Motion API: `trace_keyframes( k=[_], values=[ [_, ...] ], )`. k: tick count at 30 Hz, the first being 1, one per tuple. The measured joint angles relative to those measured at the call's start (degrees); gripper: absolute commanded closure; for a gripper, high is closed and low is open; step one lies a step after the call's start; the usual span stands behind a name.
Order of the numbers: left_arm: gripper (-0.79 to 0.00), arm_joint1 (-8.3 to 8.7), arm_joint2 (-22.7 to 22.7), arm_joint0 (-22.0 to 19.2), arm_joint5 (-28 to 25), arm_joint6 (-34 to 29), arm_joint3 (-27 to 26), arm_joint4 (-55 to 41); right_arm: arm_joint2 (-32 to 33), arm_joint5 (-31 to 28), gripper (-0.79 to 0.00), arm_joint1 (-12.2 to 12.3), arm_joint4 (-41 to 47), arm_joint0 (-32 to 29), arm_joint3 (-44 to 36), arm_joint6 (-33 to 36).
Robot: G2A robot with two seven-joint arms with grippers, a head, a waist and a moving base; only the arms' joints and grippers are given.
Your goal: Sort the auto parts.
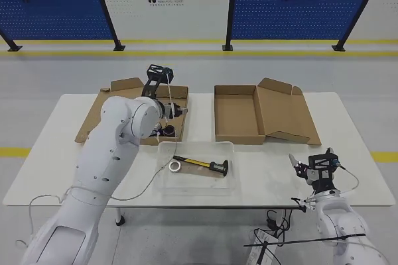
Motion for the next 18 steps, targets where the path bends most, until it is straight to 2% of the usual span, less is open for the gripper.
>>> trace_keyframes(
  k=[4,8,18],
  values=[
    [-0.785,0.85,-2.60,4.33,-3.48,-3.95,-6.92,-2.03,0.00,0.00,-0.785,0.00,0.00,0.00,0.00,0.00],
    [-0.785,1.46,-4.01,7.18,-6.17,-7.36,-11.61,-3.15,0.00,0.00,-0.785,0.00,0.00,0.00,0.00,0.00],
    [-0.785,2.64,-8.31,10.79,-7.38,-11.68,-15.68,-3.85,0.00,0.00,-0.785,0.00,0.00,0.00,0.00,0.00]
  ],
)
